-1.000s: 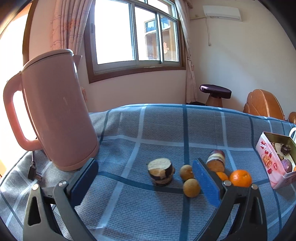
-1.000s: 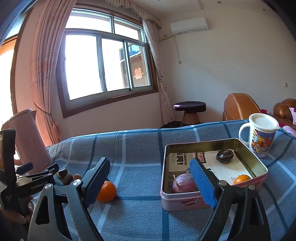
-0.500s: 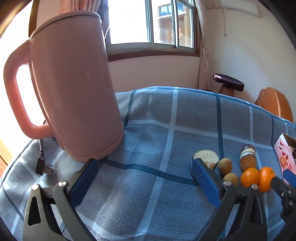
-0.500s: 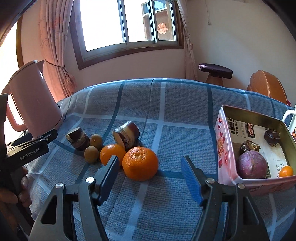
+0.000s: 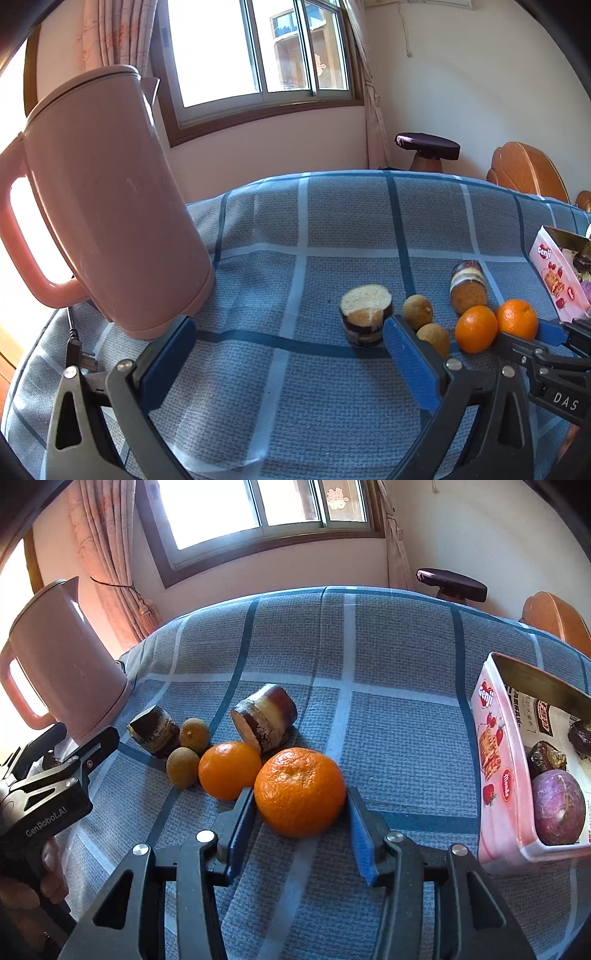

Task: Organize fruits
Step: 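Grasp the tangerine with the right tool and lift it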

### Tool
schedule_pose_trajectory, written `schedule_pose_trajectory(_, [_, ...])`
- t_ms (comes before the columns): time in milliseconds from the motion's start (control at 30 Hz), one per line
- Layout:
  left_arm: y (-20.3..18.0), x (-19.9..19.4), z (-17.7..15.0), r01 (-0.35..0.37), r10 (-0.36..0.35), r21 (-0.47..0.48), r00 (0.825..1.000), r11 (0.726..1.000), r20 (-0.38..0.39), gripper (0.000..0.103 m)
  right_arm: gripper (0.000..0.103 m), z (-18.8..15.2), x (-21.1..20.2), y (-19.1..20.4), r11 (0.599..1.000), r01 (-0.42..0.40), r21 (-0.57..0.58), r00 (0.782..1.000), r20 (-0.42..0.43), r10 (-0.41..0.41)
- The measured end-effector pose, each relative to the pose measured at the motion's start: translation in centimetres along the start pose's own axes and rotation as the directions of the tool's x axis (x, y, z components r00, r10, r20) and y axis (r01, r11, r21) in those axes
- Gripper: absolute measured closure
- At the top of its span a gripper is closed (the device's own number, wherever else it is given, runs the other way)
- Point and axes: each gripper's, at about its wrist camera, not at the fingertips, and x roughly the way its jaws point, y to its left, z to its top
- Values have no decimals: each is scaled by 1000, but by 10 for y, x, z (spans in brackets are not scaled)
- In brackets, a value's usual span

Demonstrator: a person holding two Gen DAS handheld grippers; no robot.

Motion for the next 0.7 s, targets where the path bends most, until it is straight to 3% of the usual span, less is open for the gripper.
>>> schedule_pose_trajectory(100, [-5,-3,0,25,-26,20,1000,999,16,0,54,-1,-5,-1,1000,-24,5,1000,17,24])
schedule_pose_trajectory(233, [-15,-15,0,86,-90,53,993,995,78,0,54,-2,-30,-9,1000,-8,10,990,139,7])
schedule_pose_trajectory(367, [-31,-26,0,185,-197,99,972,978,131,0,54,5,-57,-17,999,-13,47,968,250,1])
schedule_pose_trajectory(467, [-52,-29,0,259,-280,168,953,951,116,2,54,7,-70,-20,999,17,45,953,302,-30])
schedule_pose_trajectory(633, [-91,-29,1,274,-307,290,949,917,75,20,54,10,-78,-27,997,50,59,945,321,-66])
schedule_pose_trajectory(700, [-107,-24,3,286,-316,328,948,900,39,32,54,11,-79,-31,996,44,71,944,322,-65])
